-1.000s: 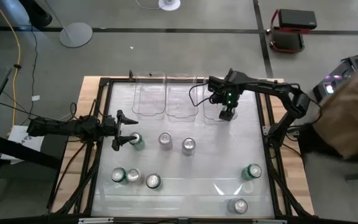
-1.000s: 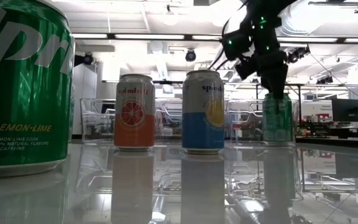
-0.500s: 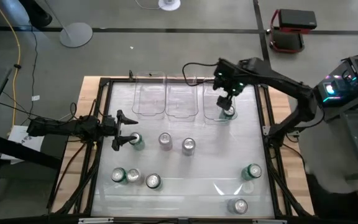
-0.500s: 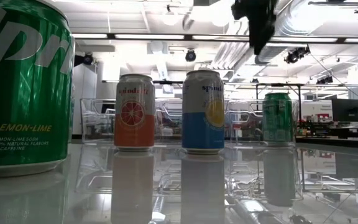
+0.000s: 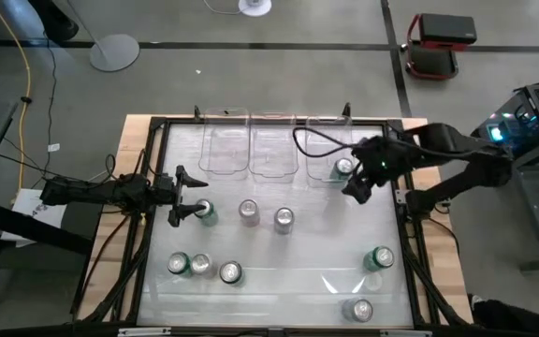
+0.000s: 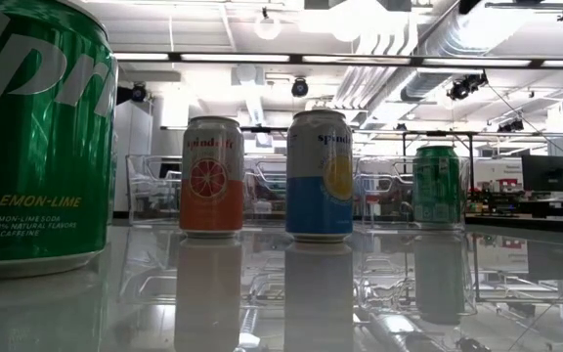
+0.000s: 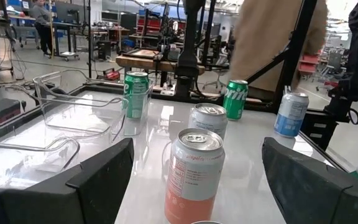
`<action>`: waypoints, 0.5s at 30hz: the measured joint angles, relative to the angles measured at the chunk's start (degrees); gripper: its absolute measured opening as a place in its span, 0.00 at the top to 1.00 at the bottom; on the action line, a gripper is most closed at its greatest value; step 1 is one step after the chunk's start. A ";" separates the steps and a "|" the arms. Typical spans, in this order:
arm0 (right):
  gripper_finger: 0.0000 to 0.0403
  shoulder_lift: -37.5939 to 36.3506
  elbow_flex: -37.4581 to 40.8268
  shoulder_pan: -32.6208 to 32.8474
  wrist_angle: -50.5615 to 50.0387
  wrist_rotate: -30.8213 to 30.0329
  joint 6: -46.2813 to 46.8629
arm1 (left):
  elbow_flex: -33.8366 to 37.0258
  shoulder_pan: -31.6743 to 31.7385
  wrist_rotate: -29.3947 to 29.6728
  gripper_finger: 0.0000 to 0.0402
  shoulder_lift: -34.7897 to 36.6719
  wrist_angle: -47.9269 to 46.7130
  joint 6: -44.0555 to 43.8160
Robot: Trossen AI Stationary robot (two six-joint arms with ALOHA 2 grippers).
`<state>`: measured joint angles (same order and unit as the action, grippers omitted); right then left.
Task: Sort soda cans
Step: Put green soda can into the right transparent bin
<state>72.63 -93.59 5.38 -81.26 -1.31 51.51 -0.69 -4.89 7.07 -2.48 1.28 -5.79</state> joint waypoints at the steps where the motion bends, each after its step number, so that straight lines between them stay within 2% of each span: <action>1: 0.16 0.24 0.24 0.77 0.14 1.71 2.03 | -0.01 -0.01 0.00 0.18 0.02 0.00 -0.01; 4: 0.16 1.54 1.15 3.73 -1.20 7.87 7.53 | -0.01 0.00 0.00 0.18 0.00 -0.01 -0.01; 7: 0.16 3.11 3.24 8.07 -2.80 11.57 12.67 | 0.01 0.00 0.00 0.18 0.00 -0.01 0.02; 11: 0.16 4.17 7.54 15.09 -2.26 13.28 17.30 | -0.01 -0.01 0.00 0.18 0.00 0.00 0.58; 15: 0.16 4.07 12.53 20.80 -2.17 13.84 26.25 | -0.01 -0.01 -0.02 0.18 0.01 -0.01 0.61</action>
<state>76.70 -81.06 26.18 -83.43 12.53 77.75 -0.70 -4.90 7.05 -2.47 1.27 -5.18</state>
